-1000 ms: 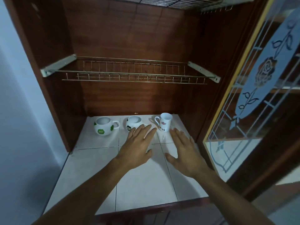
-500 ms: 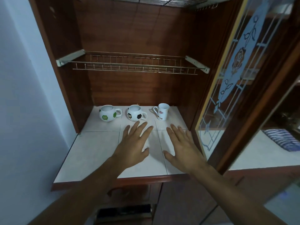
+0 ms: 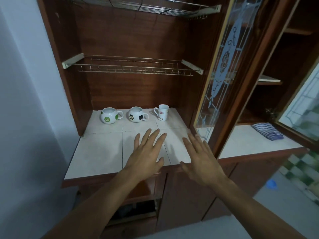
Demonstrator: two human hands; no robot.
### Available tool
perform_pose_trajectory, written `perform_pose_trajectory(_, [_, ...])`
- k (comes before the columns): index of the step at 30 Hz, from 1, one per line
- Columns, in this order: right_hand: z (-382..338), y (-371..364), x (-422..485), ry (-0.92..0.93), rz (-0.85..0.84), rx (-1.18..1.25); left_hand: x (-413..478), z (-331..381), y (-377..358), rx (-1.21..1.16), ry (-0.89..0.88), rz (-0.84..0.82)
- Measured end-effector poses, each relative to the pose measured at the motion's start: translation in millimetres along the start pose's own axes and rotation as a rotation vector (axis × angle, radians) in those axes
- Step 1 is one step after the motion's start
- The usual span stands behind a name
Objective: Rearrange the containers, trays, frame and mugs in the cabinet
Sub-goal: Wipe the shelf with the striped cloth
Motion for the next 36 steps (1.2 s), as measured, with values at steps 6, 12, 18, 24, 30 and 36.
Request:
perform_pose_trajectory(6, [1.1, 18.3, -50.5, -0.054, -0.009, -0.025, -22.9, 32.6, 7.8, -0.052, -0.069, -0.019])
perform_pose_trajectory(12, [29.4, 41.3, -95.6, -0.120, 0.029, -0.020, -32.9, 87.6, 10.8, -0.128, -0.109, -0.039])
perform_pose_trajectory(18, [74.2, 53.7, -152.1, -0.164, 0.005, -0.019, -31.9, 165.6, 0.9, -0.193, -0.117, -0.064])
perform_pose_trajectory(24, [131.9, 70.6, -202.5, -0.229, 0.012, -0.050, -29.1, 244.0, -14.1, -0.237, -0.152, -0.072])
perform_pose_trajectory(30, [173.1, 73.5, -228.7, -0.275, -0.035, -0.056, -18.1, 293.7, -20.9, -0.249, -0.141, -0.069])
perform_pose_trajectory(36, [195.7, 73.7, -221.7, -0.275, -0.013, -0.049, -2.2, 305.4, -32.7, -0.176, -0.151, -0.088])
Point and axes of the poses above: each hand's wrist, its own x-axis towards the middle knuckle, its own y-axis out of the back of the hand, z = x × y, the point moved 4 cm from there along x, towards the middle knuckle, and after that the axes turned 12 degrees about y, right-handed, at the moved point
